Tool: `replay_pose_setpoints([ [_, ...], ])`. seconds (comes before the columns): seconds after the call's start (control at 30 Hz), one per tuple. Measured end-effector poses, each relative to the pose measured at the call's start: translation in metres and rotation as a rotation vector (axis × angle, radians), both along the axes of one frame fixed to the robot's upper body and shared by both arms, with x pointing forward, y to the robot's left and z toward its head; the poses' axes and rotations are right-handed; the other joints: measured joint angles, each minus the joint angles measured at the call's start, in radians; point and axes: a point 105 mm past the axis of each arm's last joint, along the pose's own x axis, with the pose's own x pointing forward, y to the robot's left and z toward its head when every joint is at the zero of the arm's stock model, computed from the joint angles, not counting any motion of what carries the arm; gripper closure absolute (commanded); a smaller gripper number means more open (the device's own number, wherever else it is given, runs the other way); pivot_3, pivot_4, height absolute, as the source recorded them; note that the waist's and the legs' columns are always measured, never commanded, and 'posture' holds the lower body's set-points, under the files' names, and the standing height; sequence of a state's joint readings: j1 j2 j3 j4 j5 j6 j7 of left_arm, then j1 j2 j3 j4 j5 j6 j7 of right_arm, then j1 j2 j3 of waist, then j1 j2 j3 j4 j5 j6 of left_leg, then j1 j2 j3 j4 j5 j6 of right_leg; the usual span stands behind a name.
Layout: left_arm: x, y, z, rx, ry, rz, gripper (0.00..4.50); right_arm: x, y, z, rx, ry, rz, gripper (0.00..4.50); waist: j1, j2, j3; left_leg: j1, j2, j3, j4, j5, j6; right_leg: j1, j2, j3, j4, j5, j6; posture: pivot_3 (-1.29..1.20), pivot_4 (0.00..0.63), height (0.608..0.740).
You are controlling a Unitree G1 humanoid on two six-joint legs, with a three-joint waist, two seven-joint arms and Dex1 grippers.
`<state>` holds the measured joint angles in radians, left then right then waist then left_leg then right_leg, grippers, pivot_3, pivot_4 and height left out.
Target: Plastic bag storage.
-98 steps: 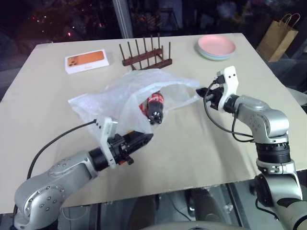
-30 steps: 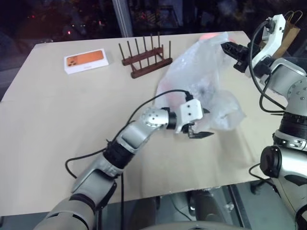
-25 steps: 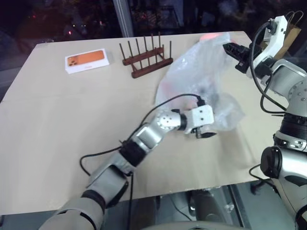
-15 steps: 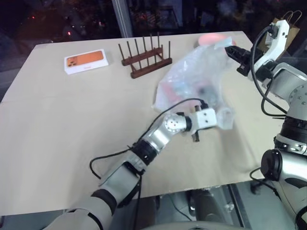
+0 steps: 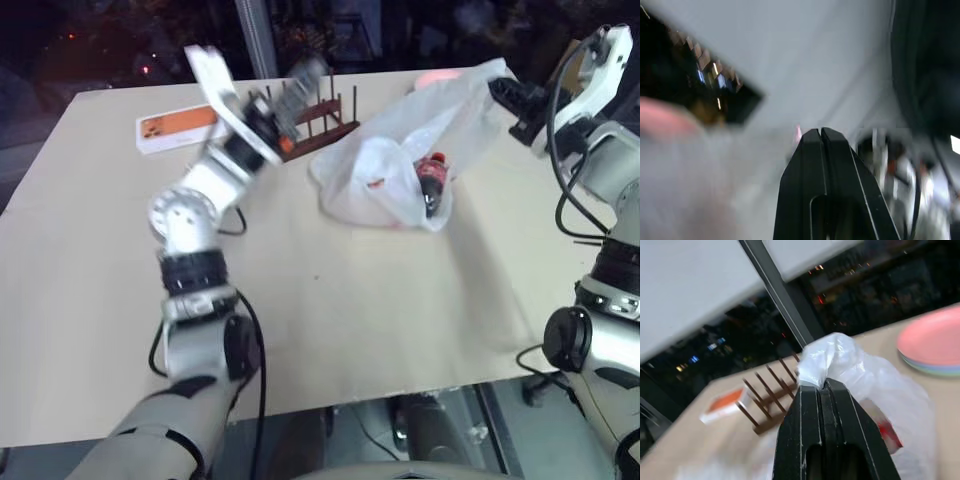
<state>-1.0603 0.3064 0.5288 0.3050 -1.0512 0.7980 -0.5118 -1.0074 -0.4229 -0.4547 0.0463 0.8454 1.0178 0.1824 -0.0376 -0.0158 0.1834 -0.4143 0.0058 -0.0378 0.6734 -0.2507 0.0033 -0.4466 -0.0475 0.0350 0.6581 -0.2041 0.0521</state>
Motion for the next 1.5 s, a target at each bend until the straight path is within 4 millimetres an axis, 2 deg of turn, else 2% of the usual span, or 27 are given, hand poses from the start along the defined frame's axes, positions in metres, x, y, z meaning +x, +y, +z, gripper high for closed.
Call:
replay_pose_setpoints([
  [0.03,0.000,0.009,0.010,-0.033,-0.013,0.021,4.46,-0.002,0.000,0.009,0.018,-0.022,0.006,4.50,0.000,0.000,0.000,0.000,0.000,0.000,0.000,0.000,0.000,0.000,0.000,0.000,-0.001,0.000,0.000,0.00,0.150,0.740],
  [0.1,0.001,0.016,0.013,-0.026,-0.019,0.047,4.46,-0.003,-0.001,0.017,0.039,-0.039,0.010,4.50,0.001,0.000,0.000,0.000,0.000,0.000,-0.002,0.000,0.000,0.000,0.000,0.000,-0.002,0.000,0.000,0.00,0.150,0.740],
  [0.13,0.004,0.015,0.007,0.084,-0.020,0.082,4.46,-0.005,-0.002,0.023,0.047,-0.055,0.009,4.50,0.001,0.000,0.000,0.000,0.000,0.000,-0.003,0.000,0.000,0.000,0.000,0.000,-0.001,0.000,0.000,0.00,0.150,0.740],
  [0.17,0.005,0.012,0.004,0.120,-0.017,0.086,4.46,-0.005,-0.003,0.025,0.048,-0.059,0.008,4.50,0.001,0.000,0.000,0.000,0.000,0.000,-0.003,0.000,0.000,0.000,0.000,0.000,-0.001,0.000,0.000,0.00,0.150,0.740],
  [0.2,0.004,0.008,-0.004,0.187,-0.017,0.091,4.23,-0.005,-0.002,0.026,0.045,-0.062,0.010,4.50,0.001,0.000,0.000,0.000,0.000,0.000,-0.004,0.000,-0.001,0.000,0.000,0.000,-0.001,0.000,0.000,0.00,0.150,0.740],
  [0.27,-0.014,-0.005,-0.044,0.421,-0.006,0.019,3.73,-0.006,0.001,0.024,0.029,-0.058,0.016,4.50,-0.008,0.002,-0.001,0.001,0.000,0.002,-0.006,0.001,-0.001,0.000,0.000,0.003,-0.001,0.000,0.000,0.00,0.150,0.740],
  [0.3,-0.032,-0.017,-0.081,0.552,0.045,-0.083,3.18,-0.006,0.000,0.016,0.017,-0.045,0.007,4.50,-0.013,0.002,-0.001,0.001,0.000,0.003,-0.008,0.001,-0.002,-0.001,0.000,0.004,-0.002,0.000,0.000,0.00,0.150,0.740],
  [0.33,-0.043,-0.022,-0.104,0.605,0.100,-0.147,2.87,-0.006,-0.001,0.011,0.012,-0.032,0.001,4.50,-0.015,0.002,-0.001,0.000,0.001,0.003,-0.008,0.001,-0.002,-0.002,0.000,0.004,-0.002,0.000,0.000,0.00,0.150,0.740],
  [0.4,-0.061,-0.031,-0.137,0.640,0.214,-0.265,2.00,-0.004,-0.003,-0.002,0.011,0.005,-0.012,4.50,-0.016,0.001,0.000,-0.001,0.001,0.002,-0.007,0.000,0.000,-0.003,0.000,0.003,-0.001,0.000,0.000,0.00,0.150,0.740],
  [0.43,-0.076,-0.035,-0.143,0.657,0.243,-0.342,2.00,-0.003,-0.001,-0.010,0.010,0.028,-0.010,4.50,-0.015,0.000,0.001,-0.002,0.001,0.002,-0.005,0.000,0.000,-0.004,0.000,0.003,-0.003,-0.001,0.000,0.00,0.150,0.740],
  [0.57,-0.102,-0.041,-0.124,0.674,0.163,-0.390,2.00,-0.009,0.006,-0.008,-0.007,0.011,0.004,4.50,-0.007,0.000,0.000,0.002,0.001,0.003,-0.004,0.000,0.000,-0.001,0.000,0.004,-0.001,0.000,0.000,0.00,0.150,0.740],
  [0.73,-0.110,-0.054,-0.136,0.737,0.176,-0.381,2.00,-0.011,0.009,-0.010,-0.002,0.016,0.008,4.50,-0.001,0.000,0.000,0.002,0.000,0.002,-0.002,0.000,0.000,0.000,0.000,0.004,0.001,0.000,0.000,0.00,0.150,0.740],
  [0.83,-0.106,-0.067,-0.144,0.770,0.181,-0.371,1.18,-0.010,0.011,-0.014,0.004,0.030,0.011,4.50,-0.001,0.000,0.000,0.002,0.000,0.003,-0.001,0.000,0.000,0.000,0.000,0.004,0.001,0.000,0.000,0.00,0.150,0.740],
  [0.9,-0.105,-0.077,-0.145,0.787,0.166,-0.377,0.22,-0.010,0.010,-0.015,0.005,0.035,0.004,4.50,-0.001,0.000,0.000,0.002,0.000,0.002,-0.001,0.000,0.000,0.000,0.000,0.004,0.001,0.000,0.000,0.00,0.150,0.740],
  [0.93,-0.104,-0.083,-0.144,0.792,0.151,-0.377,0.01,-0.010,0.010,-0.015,0.005,0.035,0.004,4.50,0.000,0.000,0.000,0.002,0.000,0.002,-0.001,0.000,0.000,0.000,0.000,0.004,0.001,0.000,0.000,0.00,0.150,0.740],
  [1.0,-0.097,-0.102,-0.139,0.824,0.098,-0.340,0.01,-0.011,0.012,-0.015,0.008,0.036,0.007,4.50,0.002,0.000,0.000,0.002,0.000,0.002,-0.001,0.000,0.000,0.000,0.000,0.004,0.000,0.000,0.000,0.00,0.150,0.740],
  [1.17,-0.087,-0.120,-0.143,0.890,0.070,-0.290,0.01,-0.012,0.012,-0.014,0.005,0.033,0.000,4.50,-0.004,0.000,0.000,0.002,0.000,0.003,-0.002,0.000,0.000,0.000,0.000,0.005,0.001,0.000,0.000,0.00,0.150,0.740],
  [1.37,-0.069,-0.153,-0.161,0.954,0.112,-0.260,0.01,-0.014,0.016,-0.012,0.005,0.028,0.008,4.50,-0.001,0.000,0.000,0.002,0.000,0.003,-0.002,0.000,0.000,0.000,0.000,0.005,0.000,0.000,0.000,0.00,0.150,0.740],
  [1.47,-0.062,-0.169,-0.169,0.914,0.141,-0.279,0.84,-0.015,0.018,-0.012,0.005,0.026,0.014,4.50,0.000,0.000,0.000,0.001,0.000,0.003,-0.002,0.000,0.000,0.000,0.000,0.004,0.000,0.000,0.000,0.00,0.150,0.740],
  [1.5,-0.063,-0.175,-0.169,0.886,0.150,-0.307,1.30,-0.016,0.019,-0.012,0.002,0.024,0.017,4.50,-0.001,0.000,0.000,0.001,0.000,0.003,-0.002,0.000,0.000,0.000,0.000,0.005,0.000,0.000,0.000,0.00,0.150,0.740],
])
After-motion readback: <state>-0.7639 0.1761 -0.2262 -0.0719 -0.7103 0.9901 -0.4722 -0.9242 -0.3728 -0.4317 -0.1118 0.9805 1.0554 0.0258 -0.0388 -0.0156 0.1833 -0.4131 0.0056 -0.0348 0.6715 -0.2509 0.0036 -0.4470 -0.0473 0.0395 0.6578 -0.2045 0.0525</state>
